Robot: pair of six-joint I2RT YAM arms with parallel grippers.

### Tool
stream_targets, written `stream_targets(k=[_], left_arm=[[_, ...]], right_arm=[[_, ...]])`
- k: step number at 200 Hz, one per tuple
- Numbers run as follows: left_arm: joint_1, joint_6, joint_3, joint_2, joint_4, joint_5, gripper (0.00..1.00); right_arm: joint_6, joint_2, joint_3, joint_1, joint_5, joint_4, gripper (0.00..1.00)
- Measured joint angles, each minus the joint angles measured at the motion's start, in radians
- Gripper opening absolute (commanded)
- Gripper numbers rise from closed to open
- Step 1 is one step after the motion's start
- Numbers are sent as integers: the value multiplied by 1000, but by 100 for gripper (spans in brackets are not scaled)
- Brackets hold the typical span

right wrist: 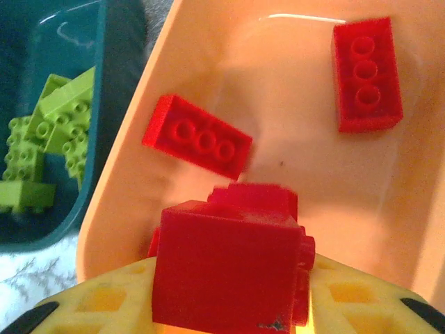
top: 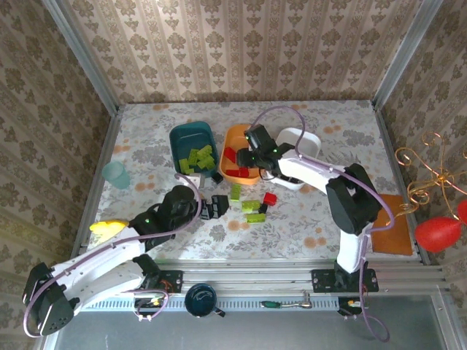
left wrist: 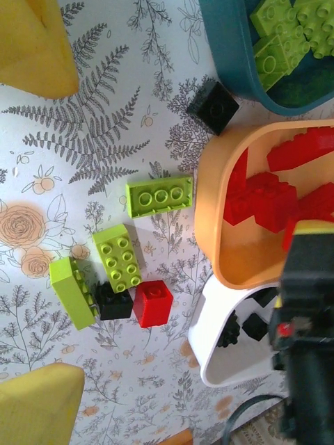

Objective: Sort the legos into containers by color
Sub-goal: Place the lego in the container, then pick up the lego from the middle-left of the table.

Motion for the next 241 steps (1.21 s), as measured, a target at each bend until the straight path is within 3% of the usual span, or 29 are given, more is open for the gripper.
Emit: stream_targets(k=[19, 63, 126, 153, 175, 241], left_arm=[[-8, -2, 0, 19, 0, 3, 97], [-33, -1, 0, 119, 8, 17, 97], [-175, 48, 143, 430, 14, 21, 94], [-258, 82, 264, 590, 5, -23, 96], [-308, 110, 344, 693, -13, -75, 92], [-327, 203, 439, 859, -59, -176, 82]], right_arm=[[5, 39, 88, -8, -4, -27, 73], [5, 9, 113, -12, -17, -44, 74], [39, -304, -243, -12, -23, 32, 75], [54, -410, -394, -12, -22, 63, 75], [61, -485, -495, -12, -18, 66, 75], [88, -703, -656, -14, 3, 73, 76]])
